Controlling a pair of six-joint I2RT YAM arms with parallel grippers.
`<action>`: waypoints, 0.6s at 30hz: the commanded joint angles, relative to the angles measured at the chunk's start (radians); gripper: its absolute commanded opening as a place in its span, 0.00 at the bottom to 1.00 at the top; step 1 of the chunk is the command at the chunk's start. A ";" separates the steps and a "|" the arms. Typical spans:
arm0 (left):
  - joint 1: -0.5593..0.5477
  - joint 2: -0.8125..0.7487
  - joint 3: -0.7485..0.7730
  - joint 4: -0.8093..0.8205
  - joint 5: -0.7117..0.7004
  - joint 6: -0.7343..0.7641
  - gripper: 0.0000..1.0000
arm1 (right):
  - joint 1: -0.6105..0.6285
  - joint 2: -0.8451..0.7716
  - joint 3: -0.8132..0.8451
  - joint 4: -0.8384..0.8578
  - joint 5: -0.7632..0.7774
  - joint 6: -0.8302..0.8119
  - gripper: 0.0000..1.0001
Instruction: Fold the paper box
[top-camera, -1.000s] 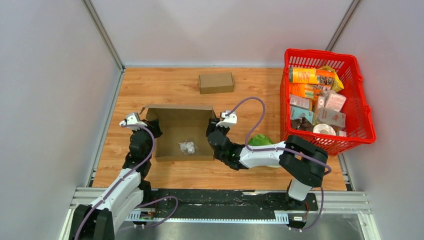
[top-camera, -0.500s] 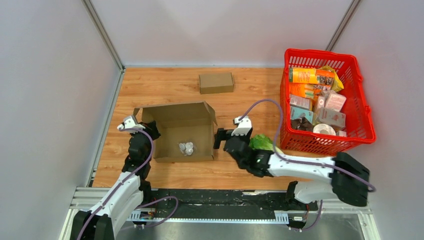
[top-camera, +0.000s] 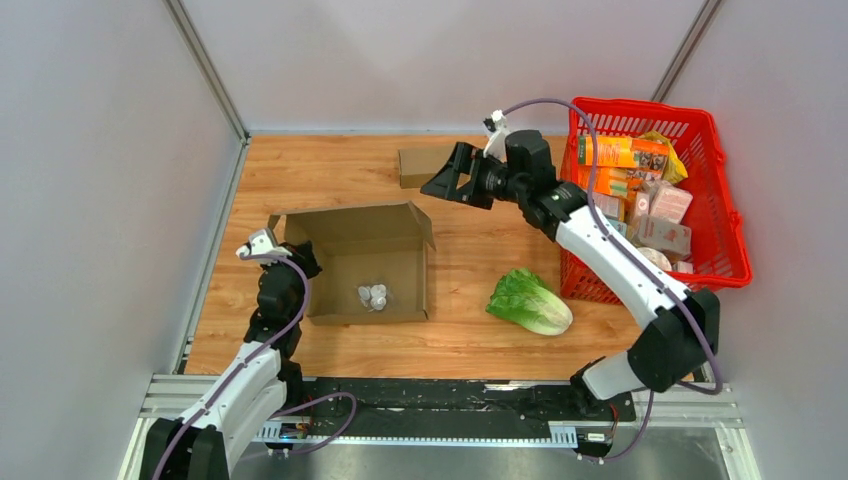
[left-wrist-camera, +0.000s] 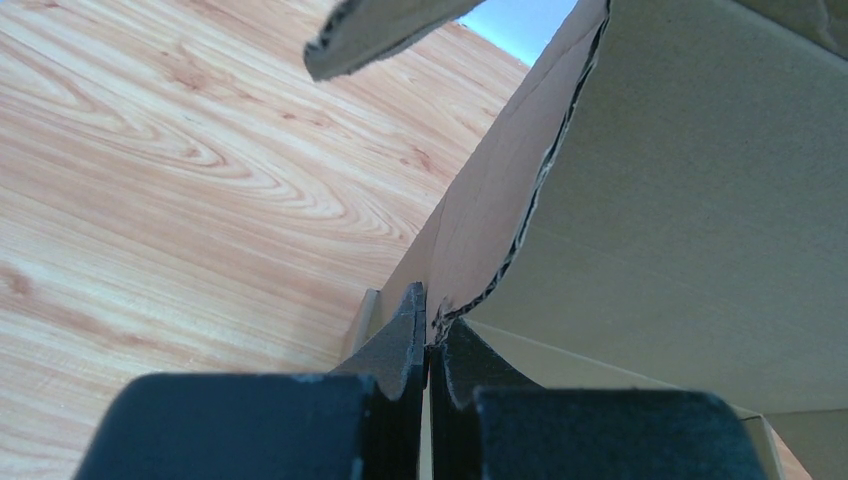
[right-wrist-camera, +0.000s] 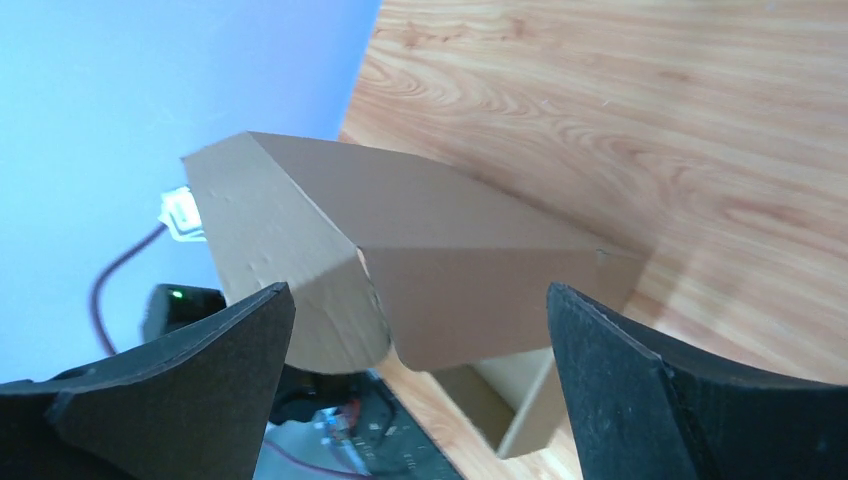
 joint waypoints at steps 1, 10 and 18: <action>-0.008 0.017 0.014 -0.084 0.017 0.018 0.00 | -0.012 0.108 0.090 -0.036 -0.173 0.227 1.00; -0.008 0.017 0.018 -0.095 0.028 0.014 0.00 | 0.061 0.077 -0.161 0.320 -0.141 0.634 1.00; -0.010 0.009 0.020 -0.123 0.032 -0.006 0.00 | 0.085 0.079 -0.258 0.453 -0.087 0.820 1.00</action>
